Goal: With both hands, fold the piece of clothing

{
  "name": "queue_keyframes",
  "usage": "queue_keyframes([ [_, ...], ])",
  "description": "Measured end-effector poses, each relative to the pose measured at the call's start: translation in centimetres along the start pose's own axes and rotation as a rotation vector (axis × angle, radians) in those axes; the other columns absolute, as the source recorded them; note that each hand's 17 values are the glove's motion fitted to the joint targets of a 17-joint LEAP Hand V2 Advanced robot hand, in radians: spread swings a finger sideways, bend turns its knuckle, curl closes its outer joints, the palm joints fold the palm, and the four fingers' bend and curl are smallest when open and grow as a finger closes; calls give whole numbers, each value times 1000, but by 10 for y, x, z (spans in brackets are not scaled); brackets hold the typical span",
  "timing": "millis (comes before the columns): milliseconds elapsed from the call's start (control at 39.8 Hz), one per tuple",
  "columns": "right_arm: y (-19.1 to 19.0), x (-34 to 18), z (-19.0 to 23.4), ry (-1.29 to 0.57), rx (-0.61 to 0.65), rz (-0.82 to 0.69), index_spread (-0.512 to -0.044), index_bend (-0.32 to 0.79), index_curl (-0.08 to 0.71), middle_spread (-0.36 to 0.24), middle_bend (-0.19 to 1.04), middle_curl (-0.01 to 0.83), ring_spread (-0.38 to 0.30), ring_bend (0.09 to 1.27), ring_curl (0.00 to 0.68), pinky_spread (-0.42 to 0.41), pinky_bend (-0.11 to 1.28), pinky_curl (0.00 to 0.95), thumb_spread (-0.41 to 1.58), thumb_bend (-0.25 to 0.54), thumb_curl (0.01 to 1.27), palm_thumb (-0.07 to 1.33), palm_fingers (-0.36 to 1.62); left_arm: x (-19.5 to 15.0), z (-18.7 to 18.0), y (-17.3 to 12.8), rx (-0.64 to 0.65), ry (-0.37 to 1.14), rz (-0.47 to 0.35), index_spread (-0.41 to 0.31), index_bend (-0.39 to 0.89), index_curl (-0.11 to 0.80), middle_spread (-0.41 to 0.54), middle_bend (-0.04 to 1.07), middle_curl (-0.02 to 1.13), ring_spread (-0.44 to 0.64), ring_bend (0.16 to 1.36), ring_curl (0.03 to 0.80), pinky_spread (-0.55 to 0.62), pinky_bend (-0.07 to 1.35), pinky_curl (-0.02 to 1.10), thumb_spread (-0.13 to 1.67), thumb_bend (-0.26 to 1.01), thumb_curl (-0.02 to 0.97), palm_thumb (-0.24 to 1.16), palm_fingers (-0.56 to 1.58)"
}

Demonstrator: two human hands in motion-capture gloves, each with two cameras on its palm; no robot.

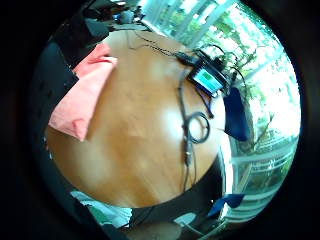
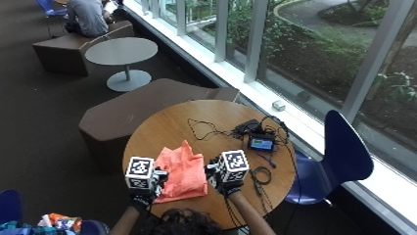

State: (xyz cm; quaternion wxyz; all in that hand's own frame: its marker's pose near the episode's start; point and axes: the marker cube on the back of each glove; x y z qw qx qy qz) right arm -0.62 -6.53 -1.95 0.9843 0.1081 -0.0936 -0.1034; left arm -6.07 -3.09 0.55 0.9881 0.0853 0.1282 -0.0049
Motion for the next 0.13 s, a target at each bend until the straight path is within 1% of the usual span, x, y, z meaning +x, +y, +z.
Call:
queue_keyframes([
  [75, 14, 20, -5, 73, -13, 80, -321, 196, 296, -117, 205, 410, -84, 270, 306, 76, 367, 319, 1338, -12, 491, 866, 603, 23, -15, 9, -39, -94, 22, -91, 140, 312, 7, 178, 394, 167, 590, 319, 225, 501, 364, 1519, 73, 197, 187, 337],
  [126, 17, 24, -6, 87, -20, 98, -323, 193, 307, -116, 195, 407, -66, 246, 303, 96, 354, 318, 1355, -15, 485, 849, 584, 28, -19, 11, -47, -113, 28, -92, 139, 312, 10, 178, 393, 176, 593, 319, 238, 499, 364, 1514, 66, 195, 177, 328],
])
